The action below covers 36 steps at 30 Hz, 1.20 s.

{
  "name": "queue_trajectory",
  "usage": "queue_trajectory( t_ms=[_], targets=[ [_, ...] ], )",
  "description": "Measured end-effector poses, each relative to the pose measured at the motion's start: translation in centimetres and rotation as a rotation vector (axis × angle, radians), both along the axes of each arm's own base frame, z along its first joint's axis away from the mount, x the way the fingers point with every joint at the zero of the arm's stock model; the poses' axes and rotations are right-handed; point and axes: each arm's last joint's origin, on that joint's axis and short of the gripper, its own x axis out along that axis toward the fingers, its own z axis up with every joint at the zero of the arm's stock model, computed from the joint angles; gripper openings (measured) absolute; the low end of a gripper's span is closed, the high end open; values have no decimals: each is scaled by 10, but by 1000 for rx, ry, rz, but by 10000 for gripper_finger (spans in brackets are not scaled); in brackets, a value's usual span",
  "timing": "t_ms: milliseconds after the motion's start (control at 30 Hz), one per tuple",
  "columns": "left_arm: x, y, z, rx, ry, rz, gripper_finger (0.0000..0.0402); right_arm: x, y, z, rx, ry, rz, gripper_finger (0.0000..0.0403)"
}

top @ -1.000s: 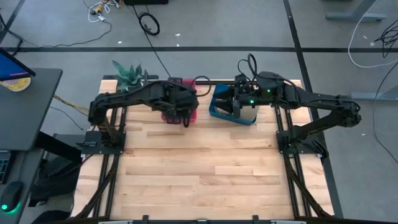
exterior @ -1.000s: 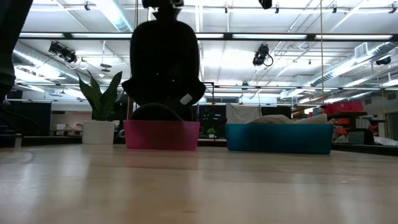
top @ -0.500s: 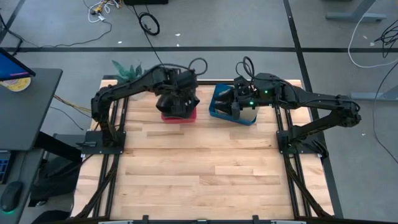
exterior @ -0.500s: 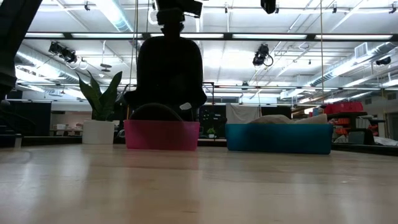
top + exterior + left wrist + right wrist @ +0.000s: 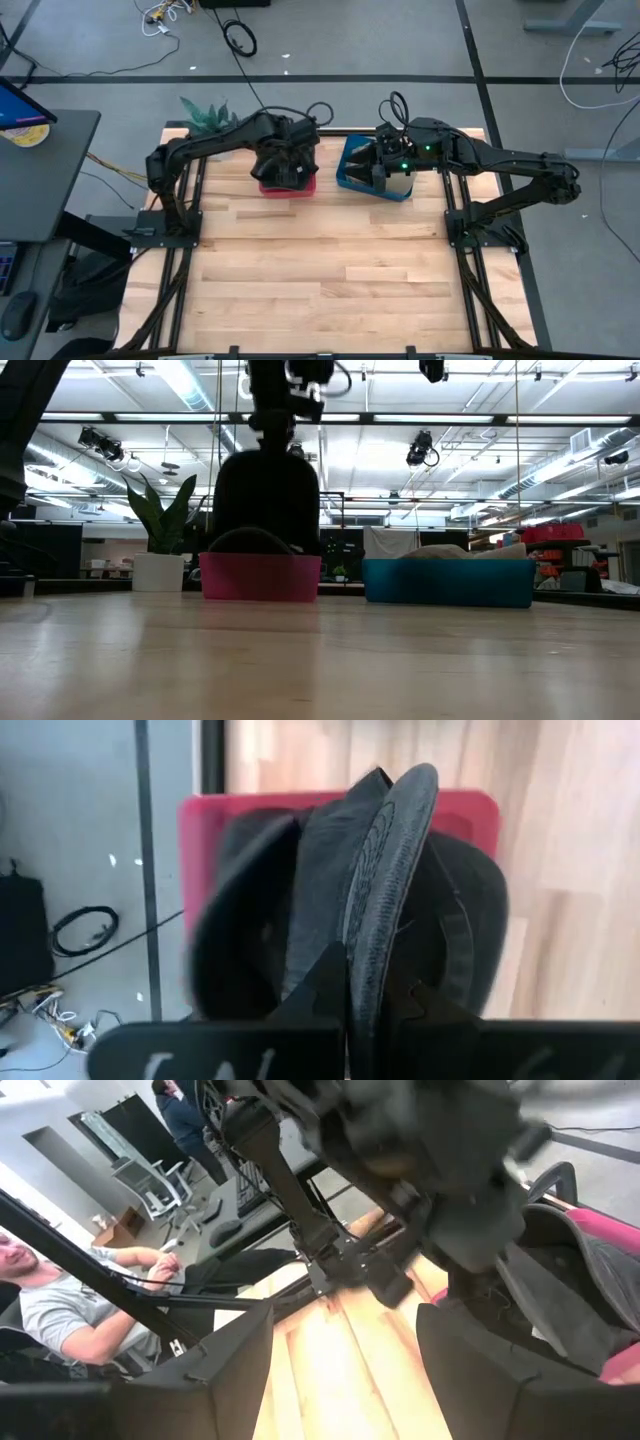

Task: Pick & Place hat
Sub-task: Stack the black cap on top of the black cap on the blue bin

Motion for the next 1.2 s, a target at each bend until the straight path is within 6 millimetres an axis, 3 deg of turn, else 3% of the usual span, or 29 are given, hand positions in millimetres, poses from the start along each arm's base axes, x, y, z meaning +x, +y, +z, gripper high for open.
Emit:
queue_trajectory(
  t_ms=[133,300,500,800,933,1200],
  targets=[
    [4,3,-28,29,0,-29,10,0,0,0,-5,3,-12,249],
    [2,4,-47,67,-80,-28,10,0,0,0,-6,4,-14,249],
    [-4,8,-50,97,-117,-8,10,0,0,0,12,3,-20,249],
    [-20,33,-52,34,-78,60,10,0,-2,0,-2,1,-70,249],
    [-23,40,-53,-9,-80,26,10,0,-2,0,-2,2,-70,249],
    [-12,52,-77,-11,7,-118,10,-1,-5,0,-3,4,-83,249]
  ],
)
